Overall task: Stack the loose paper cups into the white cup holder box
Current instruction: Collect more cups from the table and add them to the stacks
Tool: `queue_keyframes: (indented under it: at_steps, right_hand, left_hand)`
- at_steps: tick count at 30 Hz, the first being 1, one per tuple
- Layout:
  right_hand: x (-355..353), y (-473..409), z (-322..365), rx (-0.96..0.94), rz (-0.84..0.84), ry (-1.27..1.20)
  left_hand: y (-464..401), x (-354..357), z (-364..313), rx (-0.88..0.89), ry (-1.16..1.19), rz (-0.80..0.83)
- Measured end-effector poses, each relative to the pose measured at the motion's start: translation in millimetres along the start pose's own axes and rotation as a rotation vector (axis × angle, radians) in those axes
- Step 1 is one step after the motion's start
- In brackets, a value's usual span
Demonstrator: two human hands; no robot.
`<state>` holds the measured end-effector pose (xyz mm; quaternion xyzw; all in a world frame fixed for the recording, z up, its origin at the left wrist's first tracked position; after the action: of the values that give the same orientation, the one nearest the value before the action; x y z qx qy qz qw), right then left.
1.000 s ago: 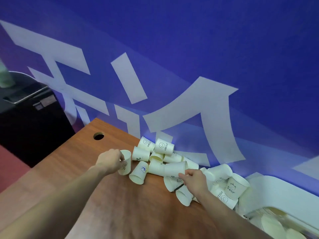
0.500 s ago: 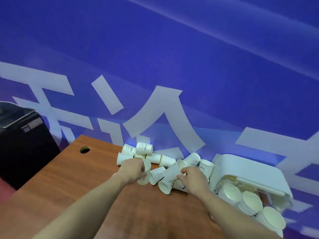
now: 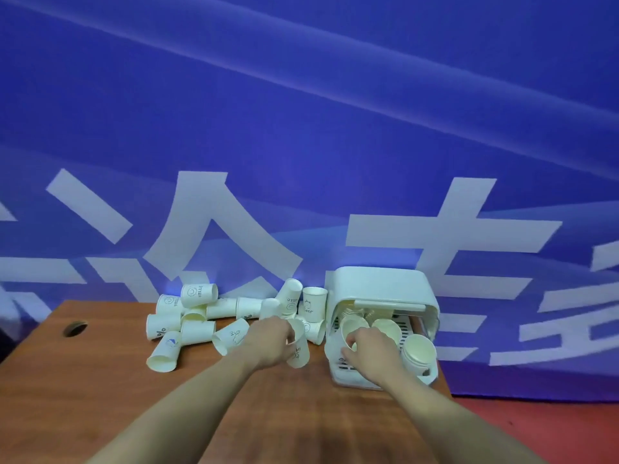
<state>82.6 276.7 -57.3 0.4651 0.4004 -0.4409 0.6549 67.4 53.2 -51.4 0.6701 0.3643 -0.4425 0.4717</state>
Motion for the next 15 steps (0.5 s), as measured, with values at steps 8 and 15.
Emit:
queue_keyframes:
  at_steps: [8, 15]
  right_hand:
    - [-16.7, 34.4, -90.3, 0.127, -0.011, -0.050]
    - [-33.1, 52.3, -158.7, 0.234, -0.047, -0.101]
  left_hand:
    - [-30.9, 13.4, -105.4, 0.139, -0.038, -0.015]
    - [-55.0, 11.3, -175.7, 0.221, -0.082, -0.049]
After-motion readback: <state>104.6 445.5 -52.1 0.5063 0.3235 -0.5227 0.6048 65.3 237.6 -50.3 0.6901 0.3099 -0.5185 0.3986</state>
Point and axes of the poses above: each hand's wrist, its own y-axis away from the middle knuckle, its own x-axis out of the palm, z = x × y, the point moved 1 cm from there along -y, towards the middle knuckle, and after that the axes turned 9 degrees about z, right-handed, at the moved point
